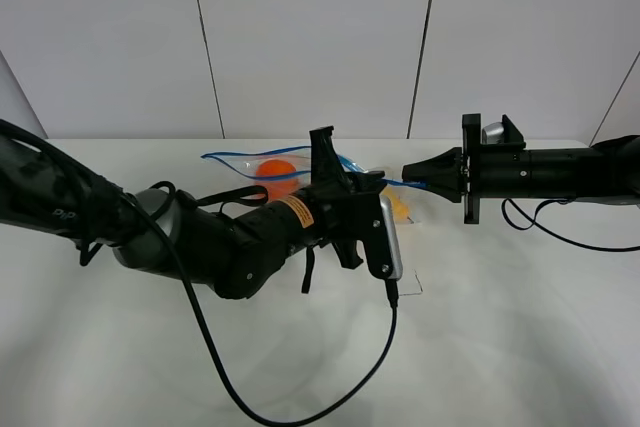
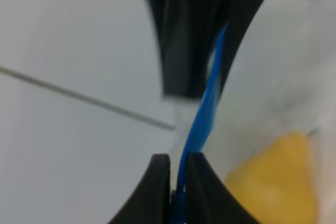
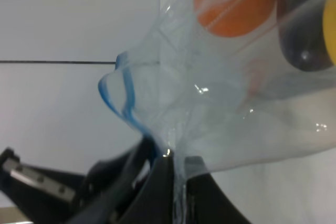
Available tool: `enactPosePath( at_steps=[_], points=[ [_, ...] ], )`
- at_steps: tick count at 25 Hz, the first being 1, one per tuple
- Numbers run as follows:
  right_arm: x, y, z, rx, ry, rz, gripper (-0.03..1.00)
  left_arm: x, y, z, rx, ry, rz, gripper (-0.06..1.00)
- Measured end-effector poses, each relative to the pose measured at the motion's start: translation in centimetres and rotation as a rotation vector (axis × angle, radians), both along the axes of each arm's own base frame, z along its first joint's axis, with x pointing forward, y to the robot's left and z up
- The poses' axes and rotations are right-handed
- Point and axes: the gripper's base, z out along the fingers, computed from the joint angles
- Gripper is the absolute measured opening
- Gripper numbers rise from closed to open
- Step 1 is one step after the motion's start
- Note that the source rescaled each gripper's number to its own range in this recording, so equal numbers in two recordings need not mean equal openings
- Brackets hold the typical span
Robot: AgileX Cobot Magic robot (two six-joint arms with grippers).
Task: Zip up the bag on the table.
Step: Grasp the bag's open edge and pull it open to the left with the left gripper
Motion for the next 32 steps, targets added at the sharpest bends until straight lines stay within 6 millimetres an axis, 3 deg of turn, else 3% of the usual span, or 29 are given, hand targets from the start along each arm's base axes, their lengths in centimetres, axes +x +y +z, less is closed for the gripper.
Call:
enactPosePath(
  at_steps=[9,21,32],
  points=[
    [0.1,0.0,0.0,0.001,-0.001,-0.006,0.0,2.8,3.5,0.0,0.061,-0.044,0.102,0.0],
    [-0.1,0.1,0.1,0.006,-0.002,0.016,0.0,2.8,10.2,1.4,0.043,-0.023,0.292,0.0],
    [-0.2,0.2,0.0,-0.001,-0.001,0.028,0.0,3.8,15.5,-0.1,0.068,0.052,0.473,0.0]
  ],
)
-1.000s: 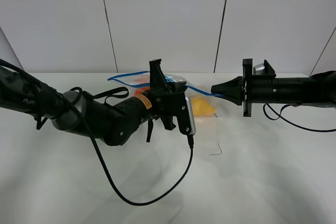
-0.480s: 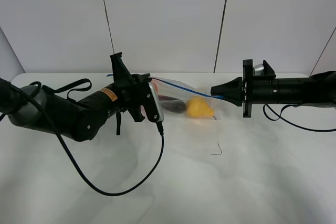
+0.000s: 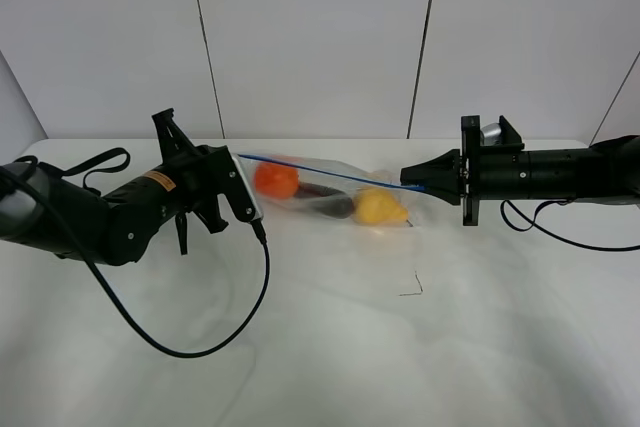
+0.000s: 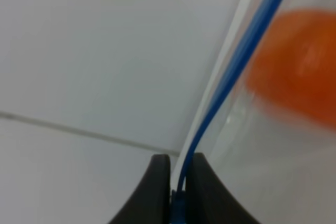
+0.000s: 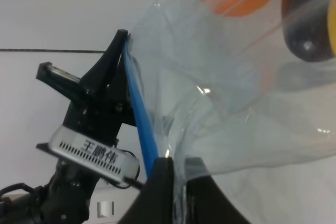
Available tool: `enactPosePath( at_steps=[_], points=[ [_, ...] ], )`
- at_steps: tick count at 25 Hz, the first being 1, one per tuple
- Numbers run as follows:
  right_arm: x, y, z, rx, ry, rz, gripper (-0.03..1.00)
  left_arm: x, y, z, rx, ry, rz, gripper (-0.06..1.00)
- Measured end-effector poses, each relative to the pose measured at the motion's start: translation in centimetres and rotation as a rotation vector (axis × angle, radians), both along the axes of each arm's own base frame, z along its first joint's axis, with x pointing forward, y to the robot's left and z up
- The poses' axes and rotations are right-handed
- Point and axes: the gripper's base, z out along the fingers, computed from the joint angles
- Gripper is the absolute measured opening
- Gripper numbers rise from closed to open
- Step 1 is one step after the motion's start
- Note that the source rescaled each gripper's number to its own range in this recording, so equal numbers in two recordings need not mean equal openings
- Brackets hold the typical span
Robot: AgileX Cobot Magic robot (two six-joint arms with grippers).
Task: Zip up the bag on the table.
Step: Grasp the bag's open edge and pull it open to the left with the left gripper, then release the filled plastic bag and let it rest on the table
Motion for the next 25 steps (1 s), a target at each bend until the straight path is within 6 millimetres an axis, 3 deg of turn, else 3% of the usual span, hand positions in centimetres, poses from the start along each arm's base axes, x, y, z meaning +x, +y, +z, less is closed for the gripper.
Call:
enactPosePath(
  at_steps=[3,12,14,19,25],
  points=[
    [0.0,0.0,0.0,-0.001,0.0,0.002,0.0,-0.1,1.2,-0.5,0.004,0.023,0.038,0.0],
    [-0.1,0.3,0.0,-0.002,0.0,0.009,0.0,-0.3,1.4,-0.7,-0.052,0.048,0.05,0.03],
    [-0.1,0.2,-0.1,-0.006,0.001,0.013,0.0,-0.2,1.7,-0.8,-0.091,0.06,0.083,0.14],
    [-0.1,0.0,-0.1,-0.009,0.001,0.011,0.0,-0.2,2.4,-1.0,-0.15,0.089,0.135,0.64],
    [-0.1,0.0,-0.1,-0.01,0.001,0.011,0.0,0.2,3.9,-1.1,-0.192,0.104,0.199,0.74]
  ],
)
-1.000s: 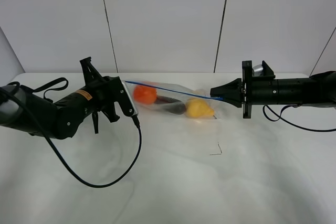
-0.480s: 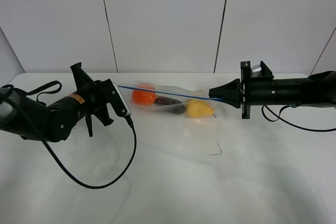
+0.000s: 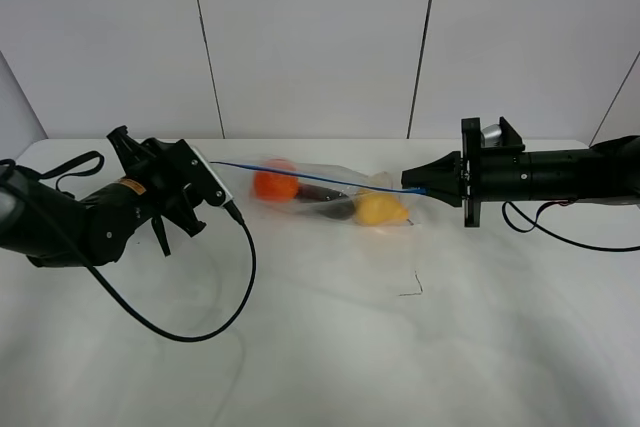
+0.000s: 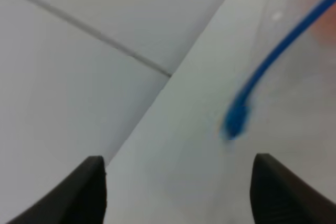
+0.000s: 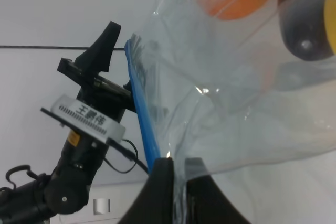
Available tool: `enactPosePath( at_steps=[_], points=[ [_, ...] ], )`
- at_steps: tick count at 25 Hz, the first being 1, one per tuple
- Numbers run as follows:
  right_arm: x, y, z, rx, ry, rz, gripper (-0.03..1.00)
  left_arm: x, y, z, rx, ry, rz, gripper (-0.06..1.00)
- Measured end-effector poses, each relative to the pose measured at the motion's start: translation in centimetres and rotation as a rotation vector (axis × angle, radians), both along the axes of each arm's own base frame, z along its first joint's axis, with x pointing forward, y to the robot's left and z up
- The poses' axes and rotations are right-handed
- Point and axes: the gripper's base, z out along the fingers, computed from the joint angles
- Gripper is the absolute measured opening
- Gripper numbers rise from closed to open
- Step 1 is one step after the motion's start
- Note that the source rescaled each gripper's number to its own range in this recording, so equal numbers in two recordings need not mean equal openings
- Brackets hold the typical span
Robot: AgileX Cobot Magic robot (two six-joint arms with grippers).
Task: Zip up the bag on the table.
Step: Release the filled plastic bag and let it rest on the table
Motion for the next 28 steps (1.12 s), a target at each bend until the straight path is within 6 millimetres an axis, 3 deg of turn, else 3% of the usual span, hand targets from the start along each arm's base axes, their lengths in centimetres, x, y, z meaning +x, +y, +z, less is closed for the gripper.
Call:
enactPosePath(
  at_steps=[4,9,13,15,23,28],
  points=[
    [0.0,0.0,0.0,0.0,0.0,0.0,0.0,0.7,2.7,0.0,-0.122,0.009,0.113,0.74],
    [0.0,0.0,0.0,0.0,0.0,0.0,0.0,1.2,6.8,0.2,-0.528,-0.009,0.328,0.74],
    [0.0,0.0,0.0,0.0,0.0,0.0,0.0,1.3,8.4,0.2,-0.876,-0.022,0.445,0.74],
    [0.0,0.0,0.0,0.001,0.002,-0.001,0.0,1.3,8.4,0.2,-0.962,-0.018,0.45,0.74],
    [0.0,0.0,0.0,0.001,0.003,-0.001,0.0,1.7,7.1,0.9,-0.872,0.242,0.383,0.74],
    [0.0,0.0,0.0,0.001,0.004,-0.001,0.0,2.9,6.9,1.4,-0.656,0.608,0.465,0.74]
  ],
)
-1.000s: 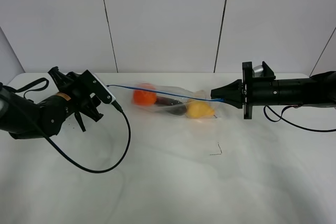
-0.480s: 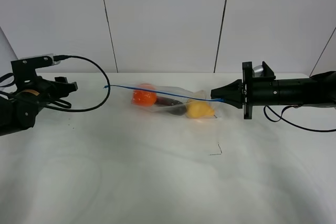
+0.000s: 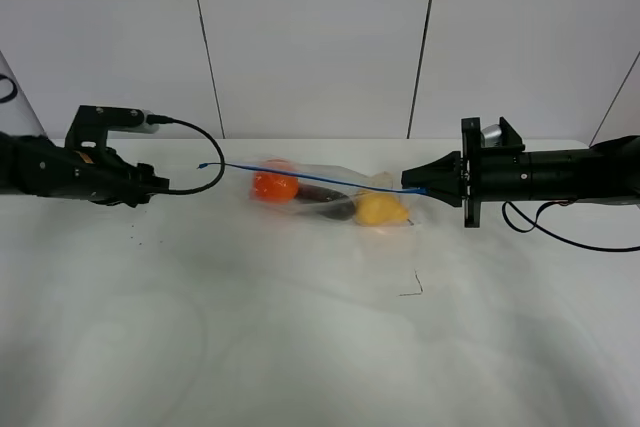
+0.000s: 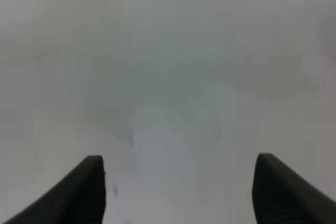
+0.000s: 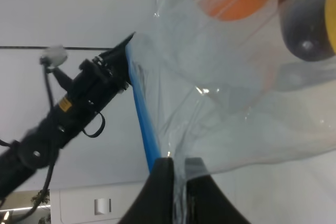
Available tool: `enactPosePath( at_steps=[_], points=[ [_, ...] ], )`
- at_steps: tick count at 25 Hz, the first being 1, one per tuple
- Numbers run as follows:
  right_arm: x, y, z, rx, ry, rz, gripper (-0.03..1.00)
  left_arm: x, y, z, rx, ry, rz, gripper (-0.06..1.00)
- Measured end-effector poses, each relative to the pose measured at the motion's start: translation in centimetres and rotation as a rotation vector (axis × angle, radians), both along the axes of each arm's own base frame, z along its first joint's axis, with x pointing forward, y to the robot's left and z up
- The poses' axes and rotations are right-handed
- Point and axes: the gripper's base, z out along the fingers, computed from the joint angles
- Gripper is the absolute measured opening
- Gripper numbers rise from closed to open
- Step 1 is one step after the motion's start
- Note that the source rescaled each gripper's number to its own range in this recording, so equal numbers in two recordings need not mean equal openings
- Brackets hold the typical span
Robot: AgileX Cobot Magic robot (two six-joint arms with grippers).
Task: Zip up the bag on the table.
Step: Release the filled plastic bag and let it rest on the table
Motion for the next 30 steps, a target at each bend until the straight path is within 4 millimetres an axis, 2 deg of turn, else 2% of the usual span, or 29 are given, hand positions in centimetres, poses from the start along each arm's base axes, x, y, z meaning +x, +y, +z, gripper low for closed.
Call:
enactPosePath(
  at_steps=[3,6,12,14,17,19,25,30],
  points=[
    [0.0,0.0,0.0,0.0,0.0,0.0,0.0,0.3,0.1,1.3,0.03,0.211,0.007,0.74],
    [0.0,0.0,0.0,0.0,0.0,0.0,0.0,0.6,0.3,2.9,0.05,0.35,0.017,0.74],
    [0.0,0.0,0.0,0.0,0.0,0.0,0.0,1.6,0.4,6.3,0.049,0.398,0.045,0.75],
    [0.0,0.0,0.0,0.0,0.0,0.0,0.0,1.6,0.4,6.9,0.045,0.418,0.058,0.81],
    [0.0,0.0,0.0,0.0,0.0,0.0,0.0,1.3,0.4,7.2,0.049,0.472,0.066,0.95],
    [0.0,0.0,0.0,0.0,0.0,0.0,0.0,0.8,0.5,7.1,0.053,0.525,0.074,0.98],
    [0.0,0.0,0.0,0.0,0.0,0.0,0.0,-0.8,0.7,6.9,0.057,0.711,0.126,1.0],
    [0.0,0.0,0.0,0.0,0.0,0.0,0.0,-2.1,0.8,7.2,0.058,0.745,0.159,1.0]
  ],
)
